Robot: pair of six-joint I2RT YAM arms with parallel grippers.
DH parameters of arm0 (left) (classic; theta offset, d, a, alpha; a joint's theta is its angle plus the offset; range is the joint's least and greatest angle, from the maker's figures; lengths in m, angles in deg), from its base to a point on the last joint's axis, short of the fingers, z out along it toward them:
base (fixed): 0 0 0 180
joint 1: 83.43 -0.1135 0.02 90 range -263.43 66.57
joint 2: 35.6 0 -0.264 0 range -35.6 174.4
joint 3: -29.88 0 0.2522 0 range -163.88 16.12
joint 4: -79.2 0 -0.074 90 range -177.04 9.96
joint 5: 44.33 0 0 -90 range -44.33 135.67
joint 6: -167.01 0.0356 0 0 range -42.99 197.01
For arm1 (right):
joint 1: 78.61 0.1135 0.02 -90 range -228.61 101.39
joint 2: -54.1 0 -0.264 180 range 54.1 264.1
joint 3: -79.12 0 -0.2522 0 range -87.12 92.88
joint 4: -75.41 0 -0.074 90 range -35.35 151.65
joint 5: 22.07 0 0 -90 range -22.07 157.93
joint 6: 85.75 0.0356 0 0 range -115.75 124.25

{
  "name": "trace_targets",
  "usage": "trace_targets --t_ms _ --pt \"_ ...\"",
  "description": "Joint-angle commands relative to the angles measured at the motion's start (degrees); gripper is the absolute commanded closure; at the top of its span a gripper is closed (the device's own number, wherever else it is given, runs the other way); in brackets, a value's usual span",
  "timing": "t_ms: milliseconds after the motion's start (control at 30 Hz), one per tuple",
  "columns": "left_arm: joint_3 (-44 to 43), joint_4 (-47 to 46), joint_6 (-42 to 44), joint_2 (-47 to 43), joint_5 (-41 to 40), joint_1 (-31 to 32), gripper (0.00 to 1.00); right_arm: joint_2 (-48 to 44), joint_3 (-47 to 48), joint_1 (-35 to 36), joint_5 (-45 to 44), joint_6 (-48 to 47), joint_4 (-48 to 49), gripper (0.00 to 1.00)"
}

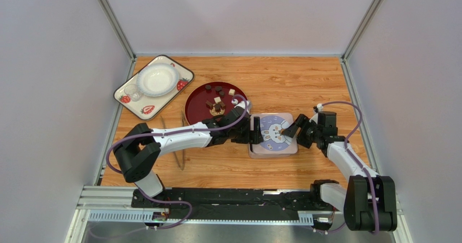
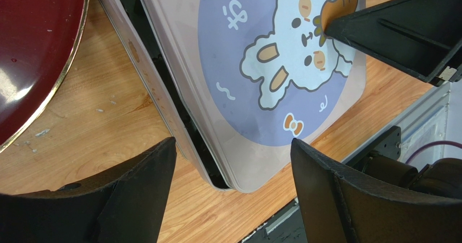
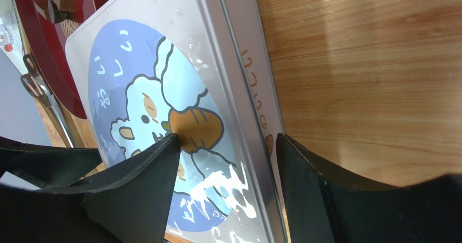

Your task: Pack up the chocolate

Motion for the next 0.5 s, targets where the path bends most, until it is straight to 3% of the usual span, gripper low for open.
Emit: trace_targets --t_ms 0,467 --pt "-0.9 -2.7 -1.1 0.2 2.0 0.3 0.14 1.6 2.2 2.2 -0.9 -0.8 0.1 0.31" --pt "1.5 -6.3 -3.6 -1.8 3.7 0.3 0.15 4.5 5.2 7.7 -5.3 0.1 -1.6 0.26"
